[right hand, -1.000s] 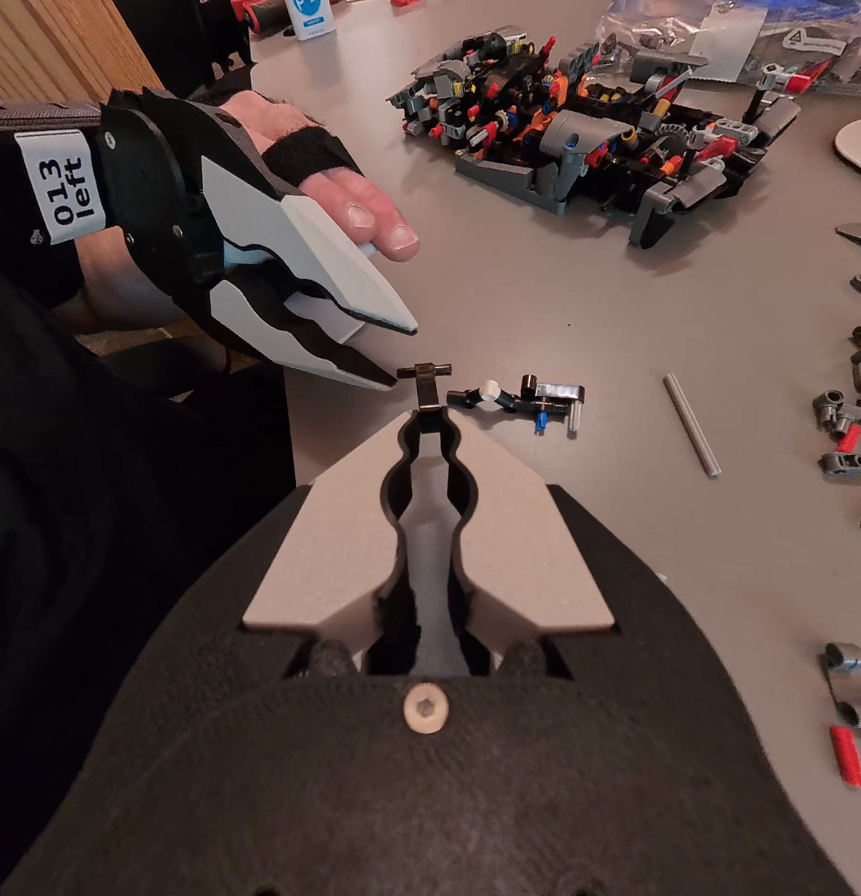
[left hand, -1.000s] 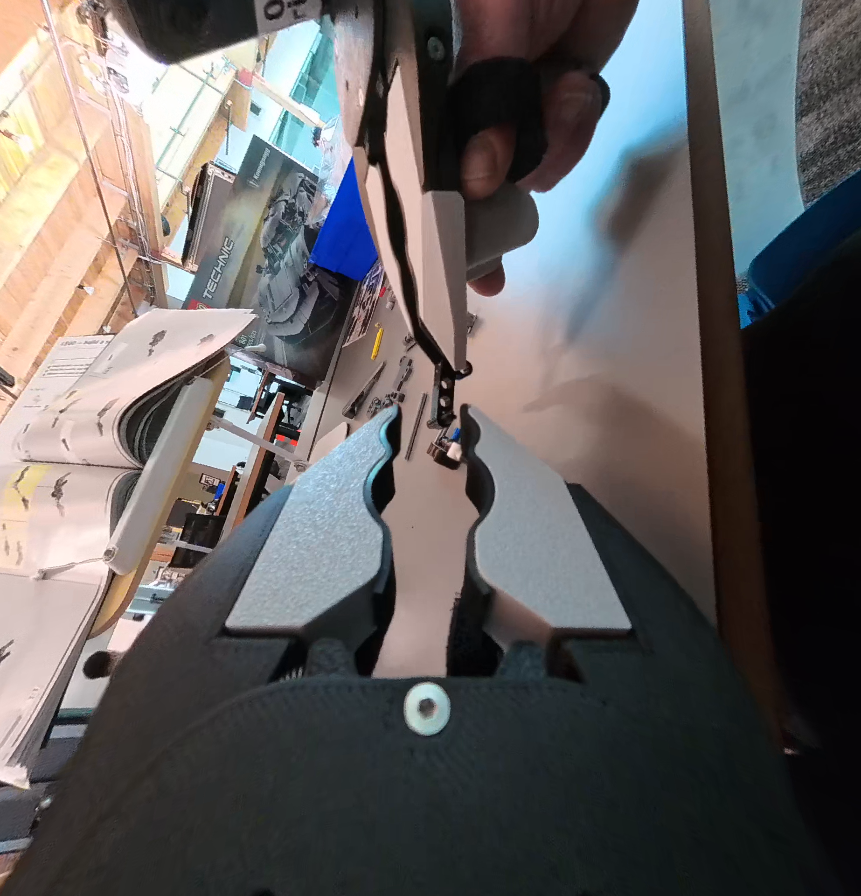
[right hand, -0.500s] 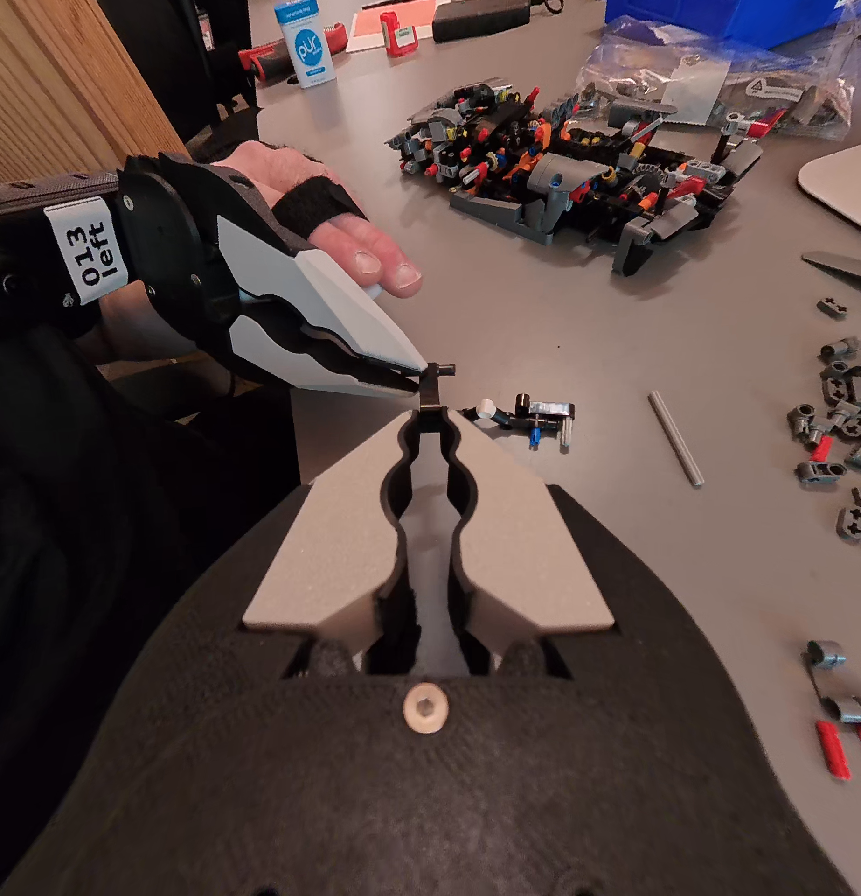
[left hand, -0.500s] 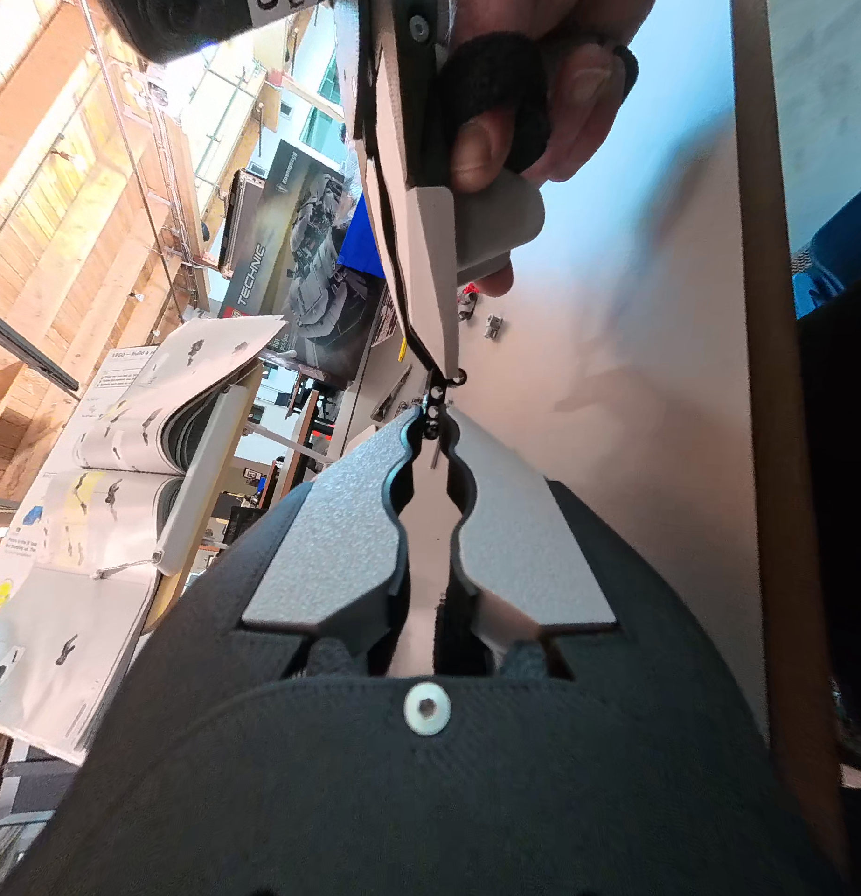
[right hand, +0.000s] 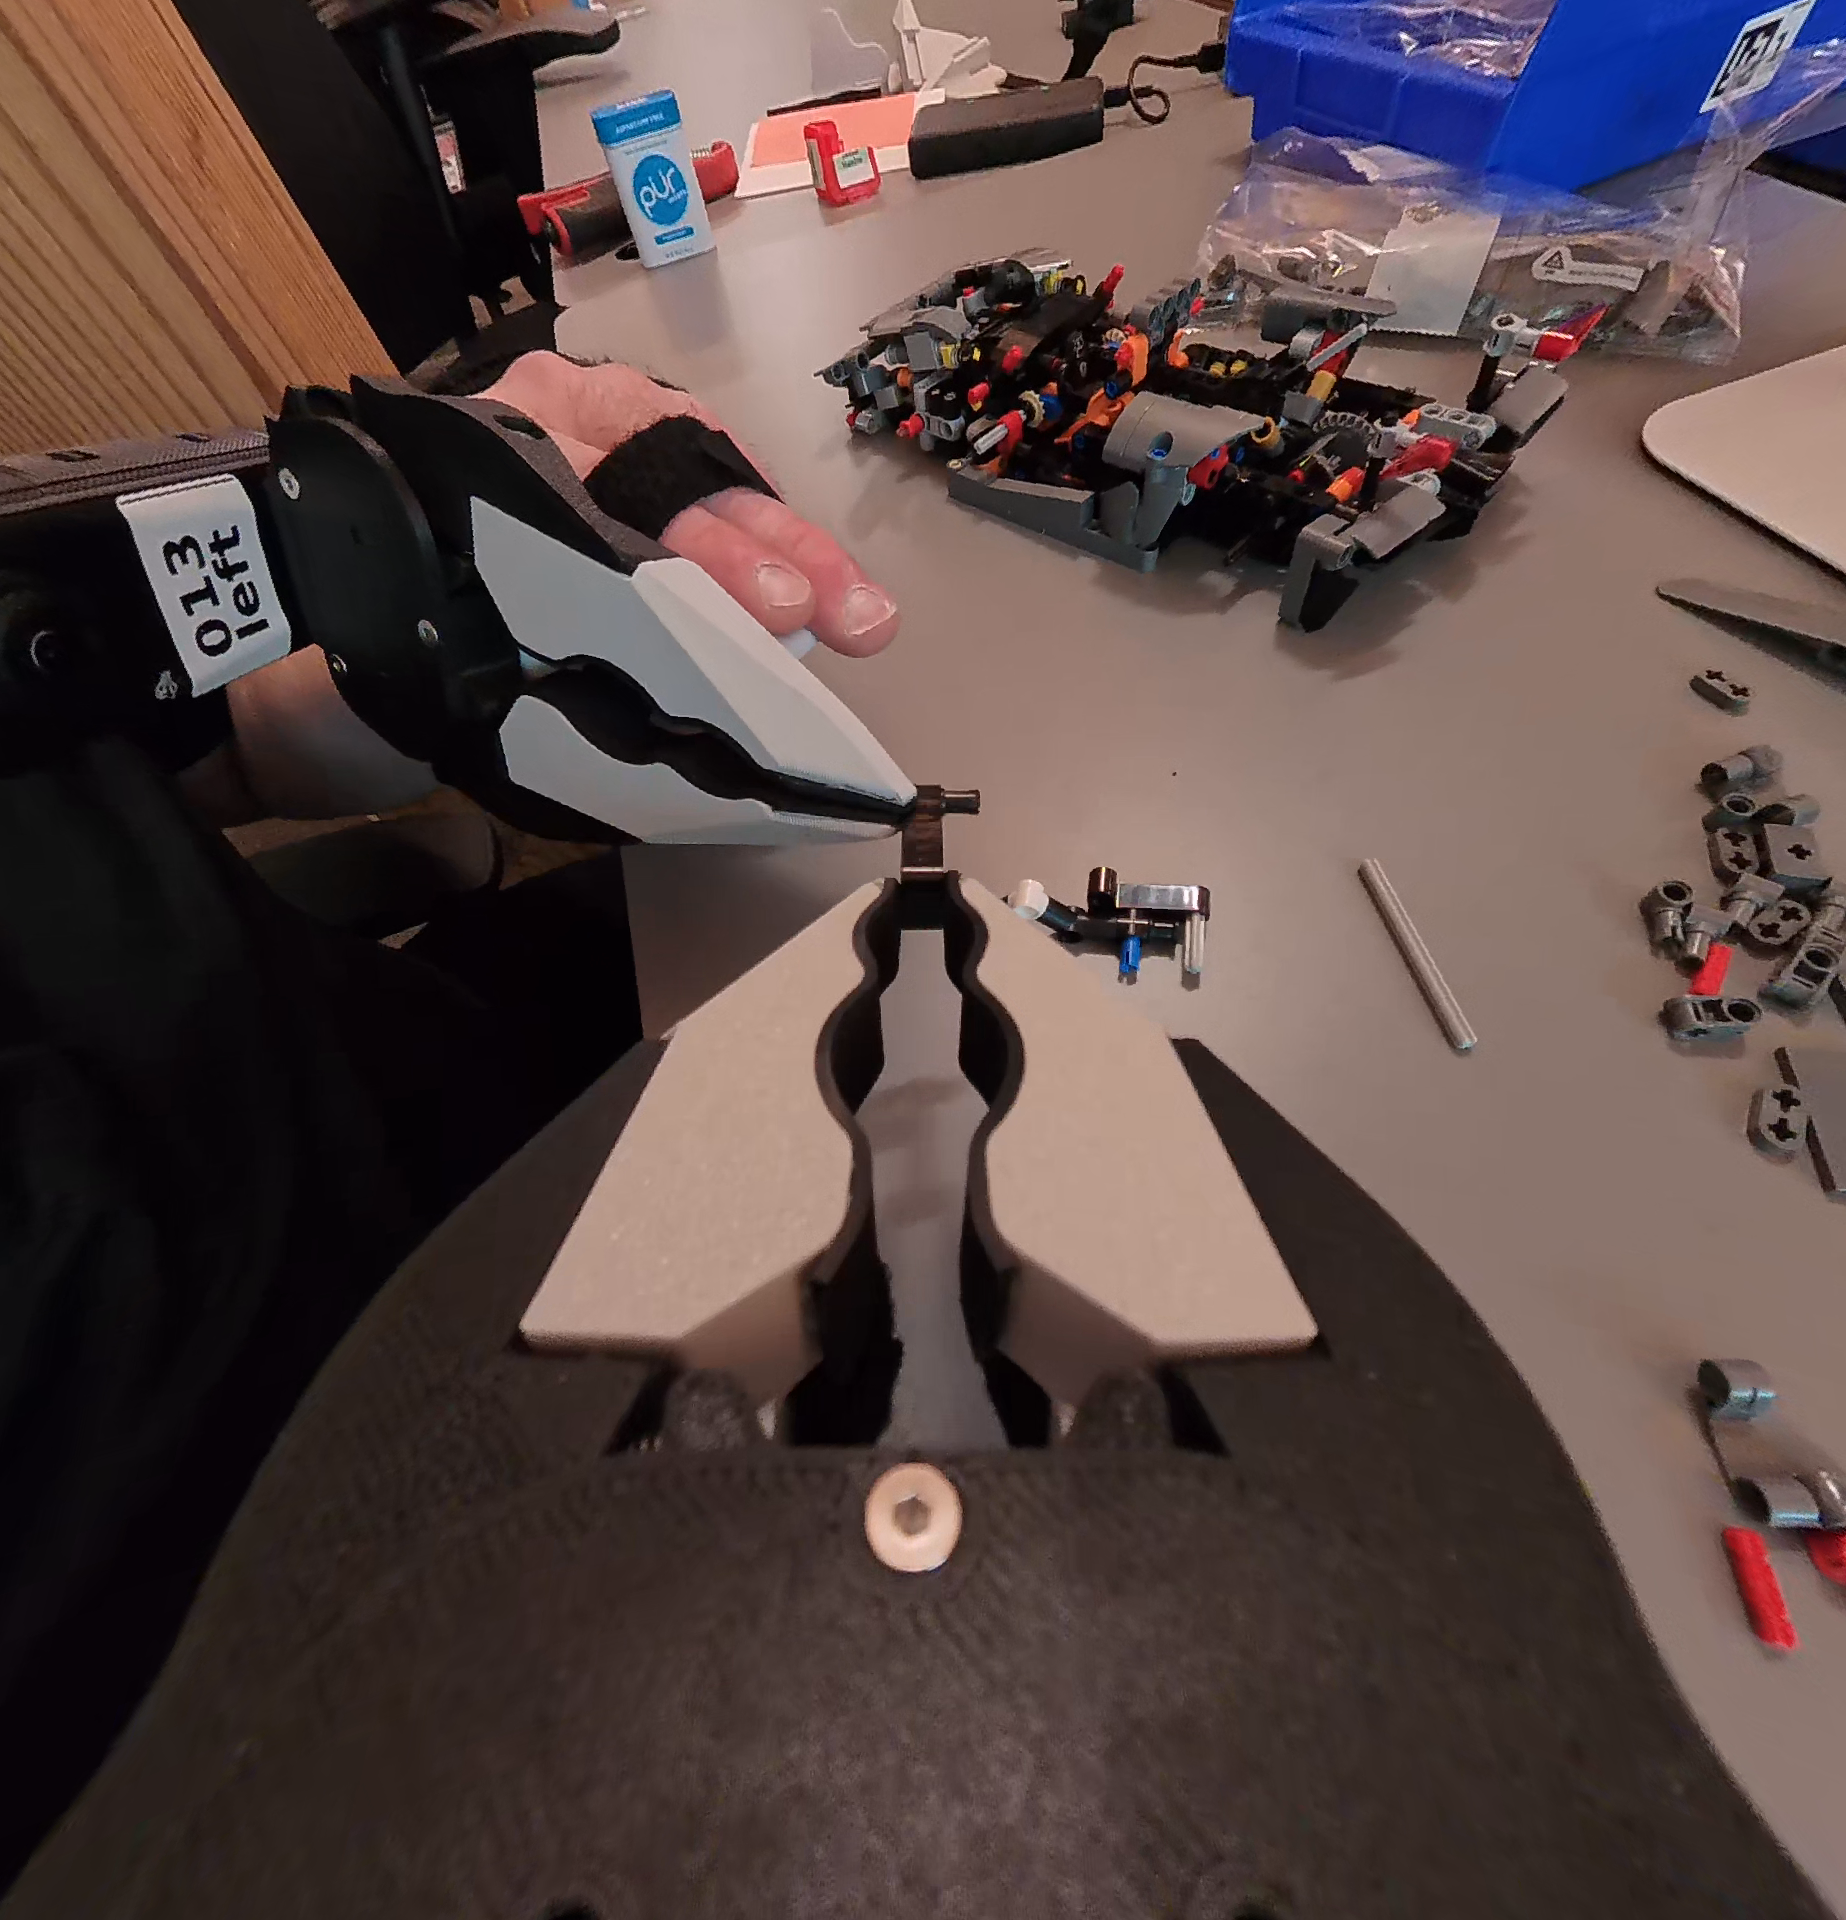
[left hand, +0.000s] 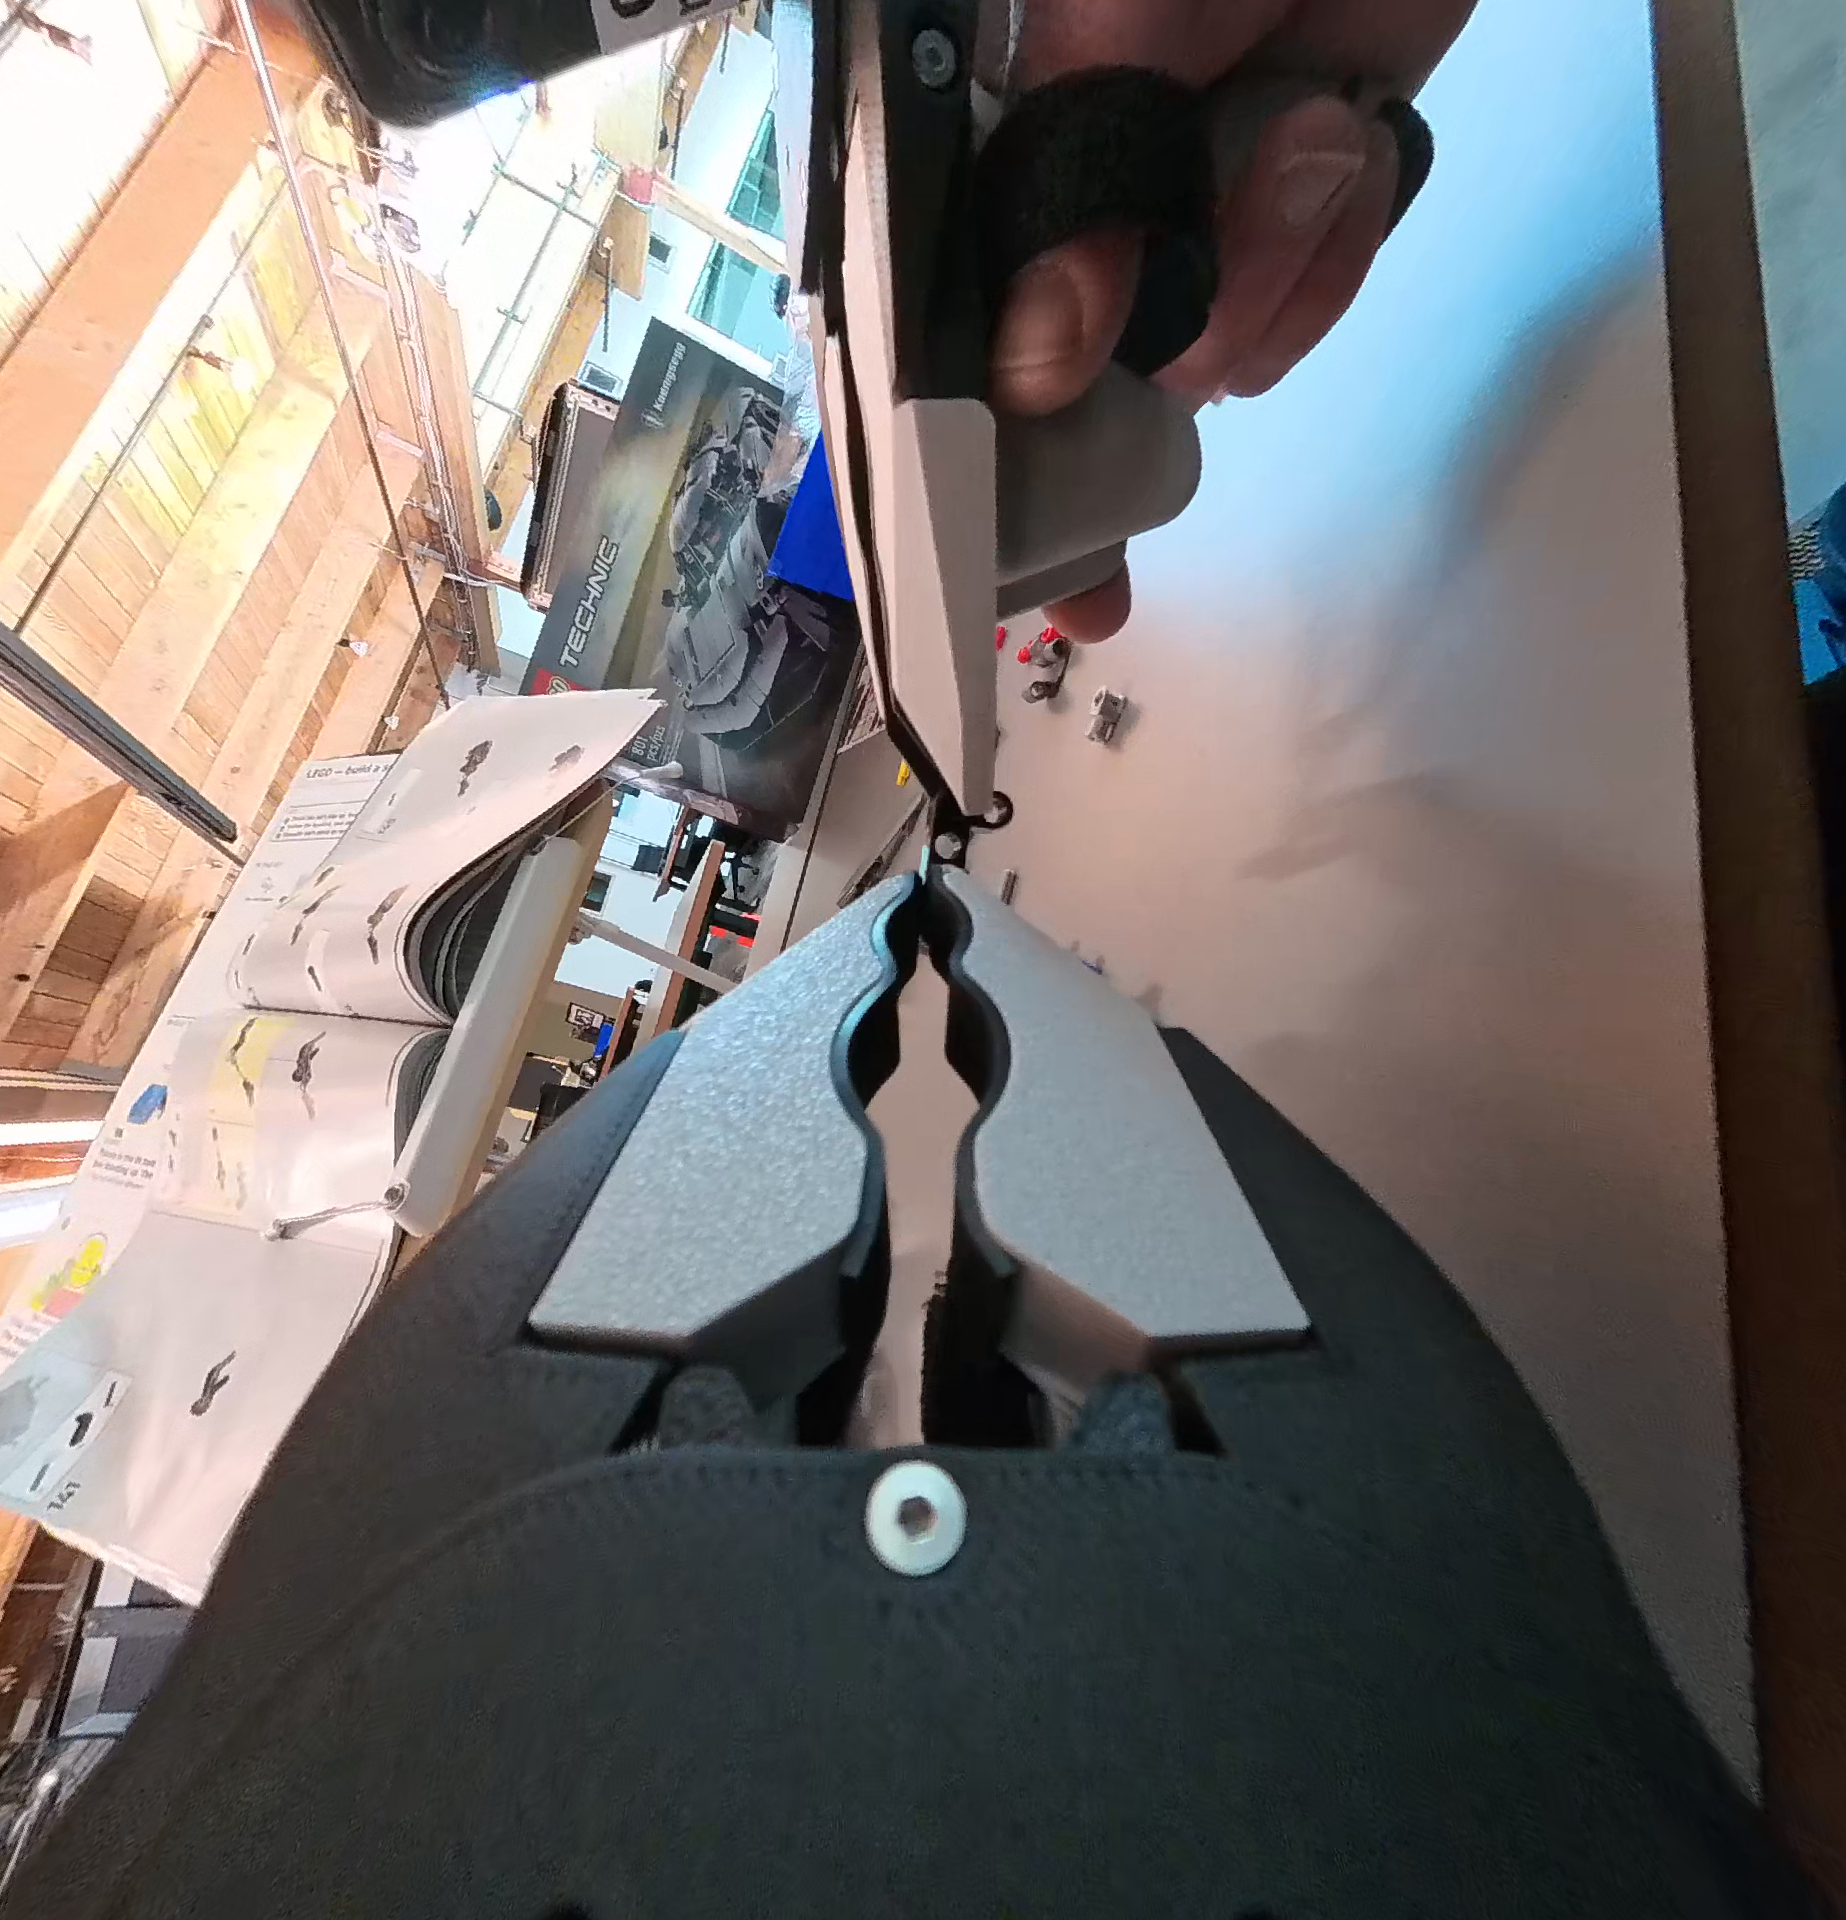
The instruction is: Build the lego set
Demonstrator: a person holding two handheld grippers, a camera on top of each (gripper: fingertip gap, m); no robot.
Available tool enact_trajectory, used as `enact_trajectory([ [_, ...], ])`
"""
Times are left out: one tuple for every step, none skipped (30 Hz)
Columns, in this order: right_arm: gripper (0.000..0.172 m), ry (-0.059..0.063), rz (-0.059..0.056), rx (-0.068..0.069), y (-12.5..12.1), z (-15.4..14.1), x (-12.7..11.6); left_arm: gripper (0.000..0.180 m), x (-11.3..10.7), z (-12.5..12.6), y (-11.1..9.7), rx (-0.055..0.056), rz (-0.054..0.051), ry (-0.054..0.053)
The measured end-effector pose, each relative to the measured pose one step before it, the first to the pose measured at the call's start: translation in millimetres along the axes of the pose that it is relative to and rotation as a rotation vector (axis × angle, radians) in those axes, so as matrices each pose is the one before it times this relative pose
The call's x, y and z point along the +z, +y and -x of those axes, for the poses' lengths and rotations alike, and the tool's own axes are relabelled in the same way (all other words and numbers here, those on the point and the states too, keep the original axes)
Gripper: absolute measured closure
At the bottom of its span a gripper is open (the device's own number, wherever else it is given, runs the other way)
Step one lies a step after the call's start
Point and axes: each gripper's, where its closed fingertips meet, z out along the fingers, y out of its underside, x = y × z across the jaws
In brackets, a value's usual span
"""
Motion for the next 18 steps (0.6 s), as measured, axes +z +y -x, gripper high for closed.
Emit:
enact_trajectory([
  [0.167, 0.0013, -0.0005, -0.0004, 0.02, -0.14, -0.37, 0.180, 0.30, 0.02, -0.22, 0.0007, -0.0012, -0.0006],
  [0.167, 0.0035, -0.0021, -0.0014, -0.15, -0.43, -0.36, 0.180, 0.44, 0.06, -0.09, 0.0012, 0.0006, -0.0015],
  [0.167, 0.0036, -0.0028, -0.0003, -0.30, -0.45, -0.22, 0.180, 0.39, 0.54, 0.03, 0.0007, 0.0012, -0.0035],
  [0.167, 0.0020, -0.0018, 0.0000, -0.16, -0.21, -0.28, 0.180, 0.19, 0.57, -0.42, -0.0007, -0.0013, -0.0035],
  [0.167, 0.0025, -0.0036, -0.0016, -0.44, -0.29, -0.30, 0.180, 0.31, 0.48, -0.34, -0.0053, -0.0012, -0.0017],
  [0.167, 0.0030, -0.0050, -0.0006, -0.68, -0.61, -0.50, 0.180, 0.40, 0.90, 0.19, -0.0082, 0.0018, -0.0039],
  [0.167, 0.0017, -0.0015, 0.0005, -0.08, -0.45, -0.25, 0.175, 0.17, -0.27, 0.16, -0.0062, 0.0018, 0.0052],
  [0.167, 0.0006, 0.0002, -0.0005, 0.17, -0.26, -0.15, 0.169, 0.17, -1.73, 0.05, -0.0070, 0.0006, 0.0154],
  [0.167, 0.0009, -0.0026, 0.0000, -0.21, -0.38, -0.26, 0.164, 0.24, -0.88, 0.61, -0.0069, 0.0032, 0.0096],
  [0.167, -0.0008, -0.0028, 0.0012, -0.28, -0.14, -0.15, 0.162, -0.27, 0.69, 0.05, -0.0020, -0.0027, -0.0033],
  [0.167, -0.0012, -0.0010, 0.0007, 0.01, 0.08, -0.07, 0.161, -0.43, 0.62, -0.18, -0.0013, -0.0062, -0.0010],
  [0.167, 0.0014, -0.0006, -0.0003, 0.03, -0.34, 0.00, 0.159, -0.16, -0.05, 0.95, -0.0038, 0.0004, 0.0050],
  [0.167, 0.0010, -0.0012, 0.0003, -0.04, -0.36, -0.04, 0.158, 0.09, 0.52, 1.76, -0.0024, 0.0053, 0.0011],
  [0.167, -0.0017, -0.0013, 0.0011, -0.07, -0.02, -0.03, 0.158, 0.05, 0.65, 1.65, 0.0007, 0.0042, -0.0007],
  [0.167, -0.0019, -0.0012, 0.0004, -0.04, 0.07, -0.05, 0.158, 0.09, -0.01, 1.39, 0.0000, 0.0029, 0.0017],
  [0.167, 0.0003, -0.0013, -0.0003, -0.03, -0.20, -0.05, 0.158, 0.09, -0.18, 0.88, -0.0019, 0.0012, 0.0024],
  [0.167, 0.0002, -0.0018, -0.0006, -0.31, -0.07, -0.23, 0.158, 0.16, -0.22, 0.47, 0.0001, 0.0008, 0.0008],
  [0.167, -0.0009, -0.0014, 0.0001, -0.23, 0.11, -0.35, 0.158, -0.08, -0.14, -0.02, 0.0030, -0.0002, -0.0017],
])
